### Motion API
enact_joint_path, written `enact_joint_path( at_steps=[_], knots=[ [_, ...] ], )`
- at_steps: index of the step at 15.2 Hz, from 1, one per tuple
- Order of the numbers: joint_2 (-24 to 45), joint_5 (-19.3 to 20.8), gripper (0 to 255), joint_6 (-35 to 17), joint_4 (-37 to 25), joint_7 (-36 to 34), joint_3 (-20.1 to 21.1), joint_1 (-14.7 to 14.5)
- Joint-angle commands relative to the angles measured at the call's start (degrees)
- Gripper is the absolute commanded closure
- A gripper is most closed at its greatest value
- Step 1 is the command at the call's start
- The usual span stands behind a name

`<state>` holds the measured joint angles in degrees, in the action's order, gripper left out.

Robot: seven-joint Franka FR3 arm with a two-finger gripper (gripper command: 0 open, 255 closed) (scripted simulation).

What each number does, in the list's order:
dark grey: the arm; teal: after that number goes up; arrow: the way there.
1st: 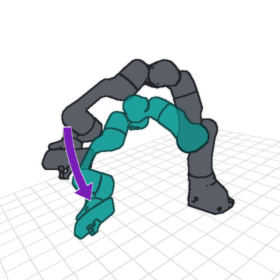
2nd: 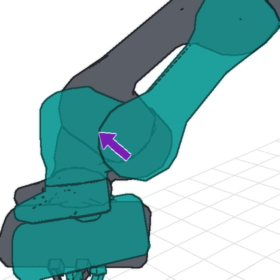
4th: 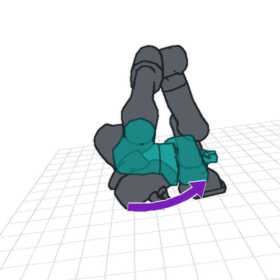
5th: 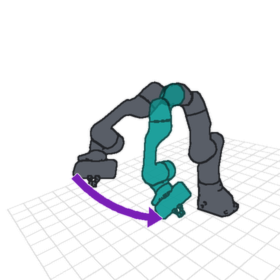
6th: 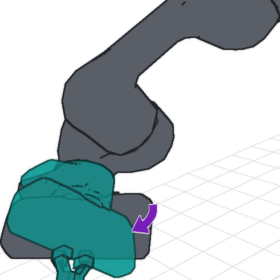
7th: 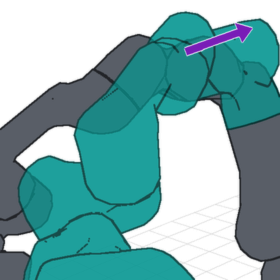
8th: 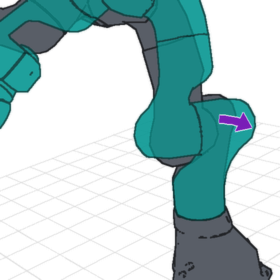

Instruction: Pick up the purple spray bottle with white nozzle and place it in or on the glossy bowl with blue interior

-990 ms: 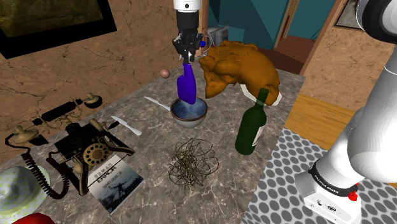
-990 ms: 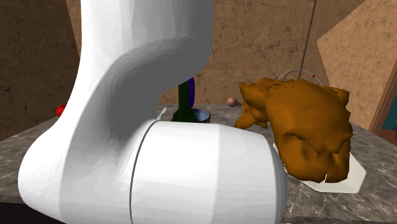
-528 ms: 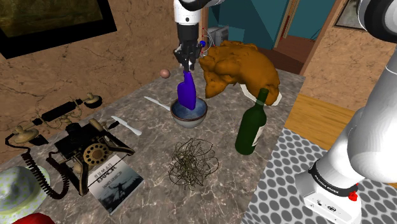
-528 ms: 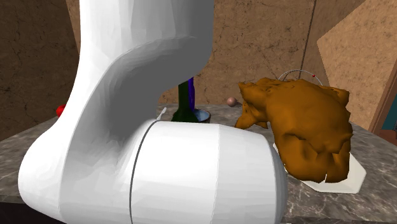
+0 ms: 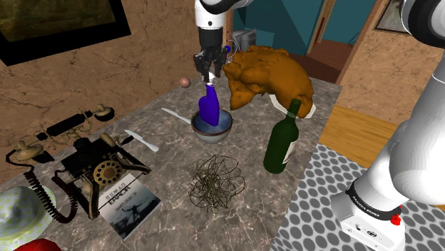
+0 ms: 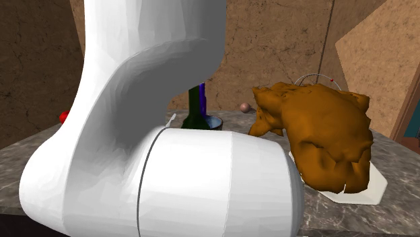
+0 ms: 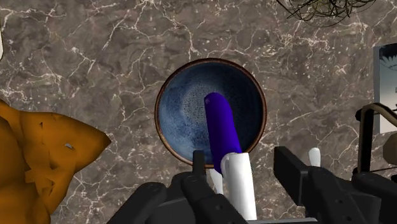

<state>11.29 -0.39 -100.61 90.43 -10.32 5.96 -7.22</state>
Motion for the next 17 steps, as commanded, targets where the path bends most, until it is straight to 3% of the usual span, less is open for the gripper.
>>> enact_joint_path(
  at_steps=[1,5,9,17],
  knots=[
    [-0.01,0.0,0,0.0,0.0,0.0,0.0,0.0],
    [-0.01,0.0,0,0.0,0.0,0.0,0.0,0.0],
    [0.95,0.1,0,7.67,-8.62,-0.08,0.0,-0.04],
    [0.95,0.1,0,7.67,-8.63,-0.08,0.0,-0.04]
  ],
)
